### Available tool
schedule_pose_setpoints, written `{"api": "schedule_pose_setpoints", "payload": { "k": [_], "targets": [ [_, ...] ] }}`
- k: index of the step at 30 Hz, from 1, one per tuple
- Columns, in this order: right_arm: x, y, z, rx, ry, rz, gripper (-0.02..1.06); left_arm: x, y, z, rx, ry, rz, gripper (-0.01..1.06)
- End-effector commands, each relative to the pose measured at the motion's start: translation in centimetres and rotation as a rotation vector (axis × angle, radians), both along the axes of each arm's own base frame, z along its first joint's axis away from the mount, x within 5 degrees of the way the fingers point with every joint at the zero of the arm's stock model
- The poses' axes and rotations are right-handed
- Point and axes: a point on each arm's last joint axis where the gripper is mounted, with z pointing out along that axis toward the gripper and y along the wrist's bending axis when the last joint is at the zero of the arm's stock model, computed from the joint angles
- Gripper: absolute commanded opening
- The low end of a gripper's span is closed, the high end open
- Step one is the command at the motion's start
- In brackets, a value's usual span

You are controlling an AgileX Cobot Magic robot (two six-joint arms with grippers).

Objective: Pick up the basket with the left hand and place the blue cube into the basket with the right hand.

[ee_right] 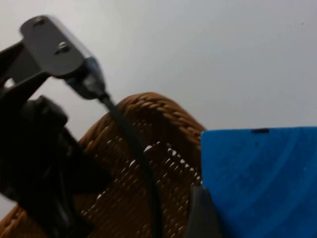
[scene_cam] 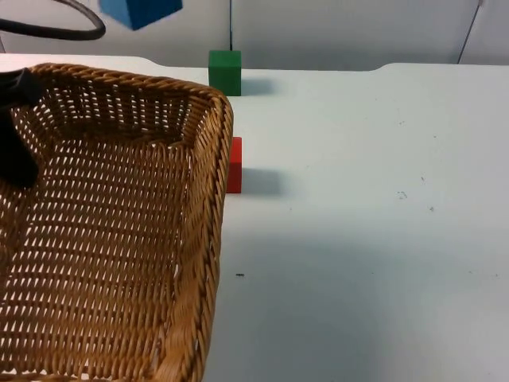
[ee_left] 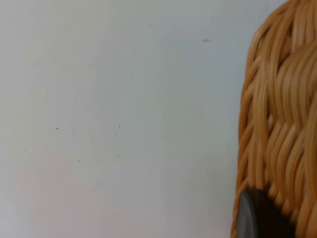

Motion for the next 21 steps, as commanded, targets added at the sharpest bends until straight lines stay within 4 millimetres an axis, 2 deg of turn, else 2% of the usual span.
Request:
{"api": "schedule_pose_setpoints", "payload": {
  "k": [1,7,18,21],
  "targets": [
    [-1.2,0.6,0.7,-0.002,-0.007,0.052,0.0,0.3,0.0,-0.1,-0.022,0.003,0.021,0.0],
    [-2.3,1.3,0.4,-0.018,0.028,0.111,0.0,0.6,0.0,-0.6,-0.019,0.002,0.034,0.0],
    [-2.4,1.6,-0.2,-0.025,0.039,0.148,0.0,1.2,0.2,-0.3,-0.003,-0.039,0.046,0.0],
    [-2.7,1.6,-2.1,-0.07,0.092,0.177,0.0,1.4,0.1,0.0,-0.014,-0.031,0.035,0.0]
  ]
}}
